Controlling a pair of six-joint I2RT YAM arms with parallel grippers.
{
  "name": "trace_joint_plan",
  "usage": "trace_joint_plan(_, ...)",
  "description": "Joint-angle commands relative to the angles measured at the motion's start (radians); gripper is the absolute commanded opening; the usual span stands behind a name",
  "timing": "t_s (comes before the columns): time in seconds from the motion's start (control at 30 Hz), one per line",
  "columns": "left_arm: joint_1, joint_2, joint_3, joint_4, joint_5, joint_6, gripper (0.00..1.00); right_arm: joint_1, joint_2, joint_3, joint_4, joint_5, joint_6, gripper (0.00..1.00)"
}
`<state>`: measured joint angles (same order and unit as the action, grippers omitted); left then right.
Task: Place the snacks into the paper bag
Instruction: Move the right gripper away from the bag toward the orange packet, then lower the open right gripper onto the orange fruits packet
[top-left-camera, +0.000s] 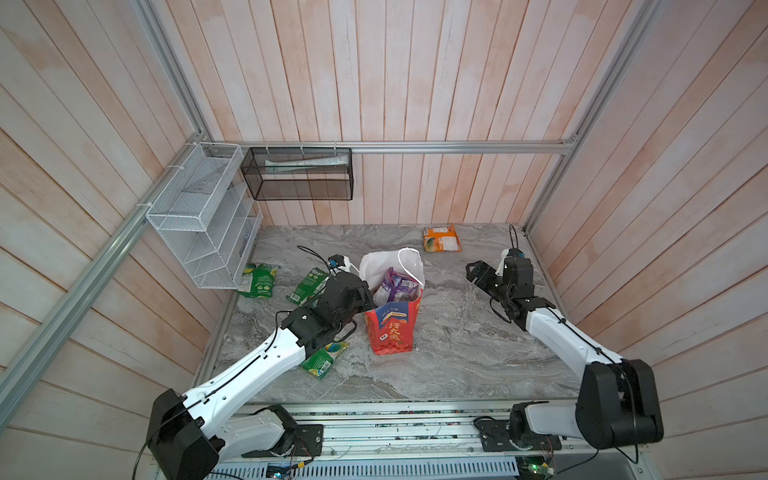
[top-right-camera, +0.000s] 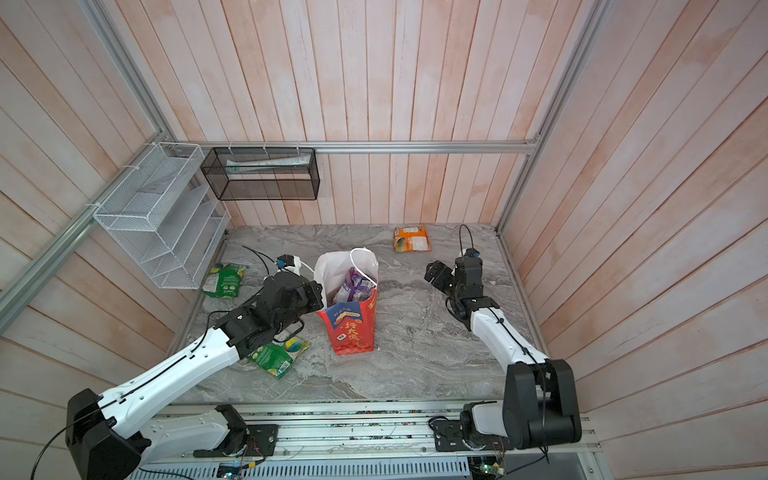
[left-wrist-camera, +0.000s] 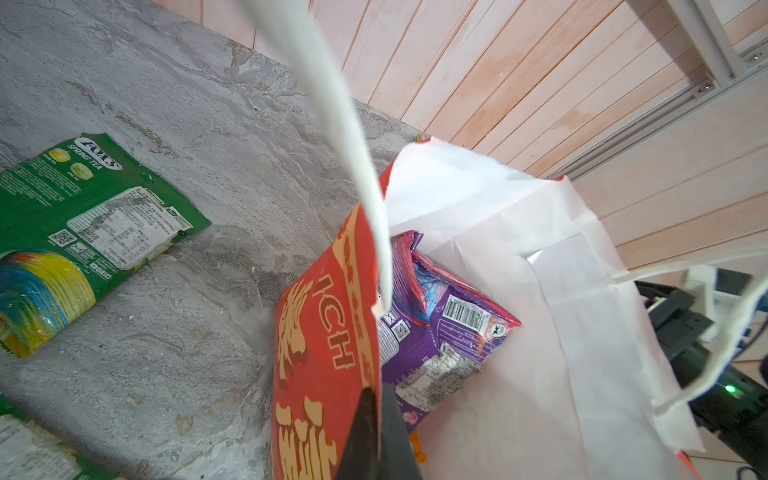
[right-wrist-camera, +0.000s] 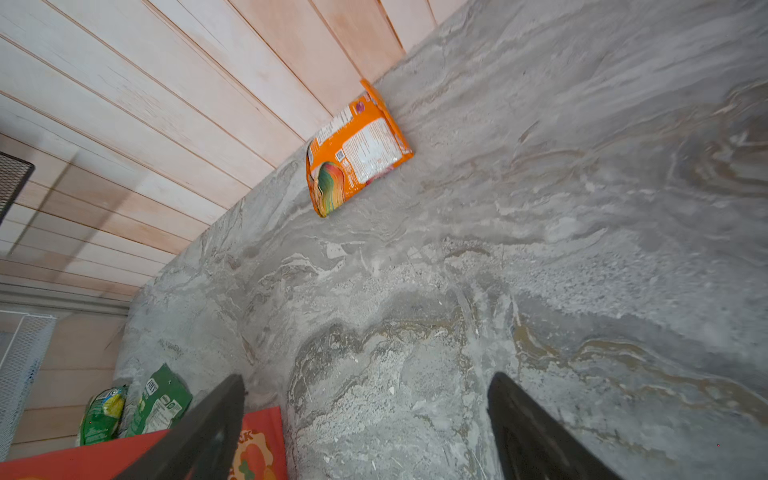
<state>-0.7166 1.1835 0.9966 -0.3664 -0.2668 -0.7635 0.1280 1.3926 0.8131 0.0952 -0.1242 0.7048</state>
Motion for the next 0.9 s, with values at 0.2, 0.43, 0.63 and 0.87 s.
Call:
trace_joint_plan(0.2, -0.004, -0.007, 0.002, -0.006, 0.005, 0.004, 0.00, -0.010, 0.369, 0.278, 0.050, -0.122, 0.089, 0.92)
trace_joint_plan(0.43, -0.004, 0.003, 0.000, 0.002, 0.015, 0.003, 0.00, -0.050, 0.604, 0.499, 0.003, -0.081, 0.005, 0.92)
trace_joint_plan(0.63, -0.004, 0.023, 0.002, 0.009, 0.015, 0.006, 0.00, -0.101, 0.798, 0.712, -0.088, -0.077, -0.082, 0.87)
trace_joint_plan(0.87, -0.004, 0.035, 0.004, 0.005, 0.014, 0.009, 0.00, -0.108, 1.001, 1.029, -0.260, -0.081, -0.186, 0.80)
